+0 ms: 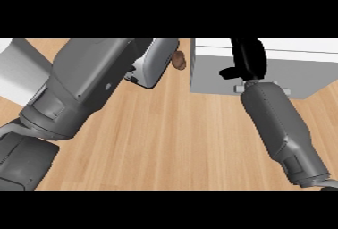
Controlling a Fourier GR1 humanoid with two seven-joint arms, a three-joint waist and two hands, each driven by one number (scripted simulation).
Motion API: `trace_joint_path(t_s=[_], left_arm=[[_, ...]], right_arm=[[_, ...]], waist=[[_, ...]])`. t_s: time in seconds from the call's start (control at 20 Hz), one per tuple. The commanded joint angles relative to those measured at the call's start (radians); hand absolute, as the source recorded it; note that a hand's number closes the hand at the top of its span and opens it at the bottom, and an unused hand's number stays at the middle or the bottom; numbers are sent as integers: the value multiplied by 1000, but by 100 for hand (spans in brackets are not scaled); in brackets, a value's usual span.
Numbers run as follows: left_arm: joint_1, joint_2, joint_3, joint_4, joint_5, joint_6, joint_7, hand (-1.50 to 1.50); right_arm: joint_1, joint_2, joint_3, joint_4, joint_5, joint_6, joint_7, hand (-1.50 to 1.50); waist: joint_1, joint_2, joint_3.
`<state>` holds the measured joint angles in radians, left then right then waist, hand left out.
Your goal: Pick up the can, place it into the drawer and close the drawer
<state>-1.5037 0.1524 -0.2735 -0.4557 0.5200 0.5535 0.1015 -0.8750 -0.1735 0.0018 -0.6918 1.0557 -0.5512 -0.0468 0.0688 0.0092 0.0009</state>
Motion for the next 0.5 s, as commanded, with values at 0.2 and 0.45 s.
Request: trace_joint_path(t_s=[0.2, 0.45], left_arm=[[97, 88, -11, -103, -18, -45, 45, -150], [139, 90, -30, -198, -28, -39, 74, -150]], right_arm=[[-198, -11, -54, 229, 30, -100, -14, -150], [-266, -23, -80, 311, 28, -124, -27, -150]], waist=[[14, 8, 0], [36, 10, 0]])
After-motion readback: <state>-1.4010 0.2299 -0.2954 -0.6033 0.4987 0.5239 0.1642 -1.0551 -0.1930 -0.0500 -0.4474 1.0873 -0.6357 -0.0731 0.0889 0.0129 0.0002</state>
